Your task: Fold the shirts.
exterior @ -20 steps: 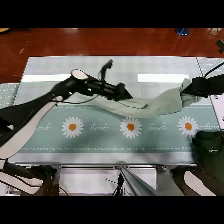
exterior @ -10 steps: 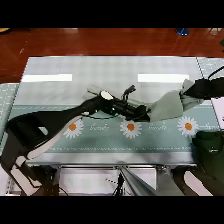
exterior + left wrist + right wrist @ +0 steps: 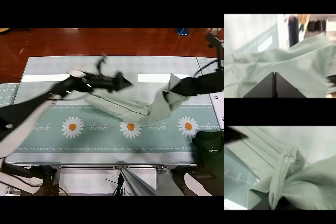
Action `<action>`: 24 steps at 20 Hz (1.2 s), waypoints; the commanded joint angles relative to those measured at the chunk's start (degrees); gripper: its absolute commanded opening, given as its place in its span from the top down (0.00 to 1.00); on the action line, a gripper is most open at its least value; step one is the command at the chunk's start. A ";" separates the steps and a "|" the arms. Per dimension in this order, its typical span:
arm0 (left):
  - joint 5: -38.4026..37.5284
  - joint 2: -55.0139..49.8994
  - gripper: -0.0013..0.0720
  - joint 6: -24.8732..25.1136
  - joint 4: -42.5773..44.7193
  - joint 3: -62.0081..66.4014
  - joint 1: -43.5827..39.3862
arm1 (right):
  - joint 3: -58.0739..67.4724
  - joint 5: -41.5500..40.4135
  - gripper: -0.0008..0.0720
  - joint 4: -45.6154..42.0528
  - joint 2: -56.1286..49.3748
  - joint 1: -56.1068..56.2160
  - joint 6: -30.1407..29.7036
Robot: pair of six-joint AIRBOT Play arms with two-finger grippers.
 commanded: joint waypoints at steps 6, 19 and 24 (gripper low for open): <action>-9.03 21.94 0.95 0.24 3.67 0.02 27.19 | -0.02 -25.20 0.95 2.60 -16.94 24.46 5.84; -15.98 25.75 0.95 0.20 20.39 -1.95 28.22 | 0.04 -30.16 0.38 9.79 -20.92 23.91 0.22; -16.20 25.66 0.95 -2.80 37.97 -2.12 28.22 | -1.51 -0.87 0.38 -23.08 -14.82 7.61 7.02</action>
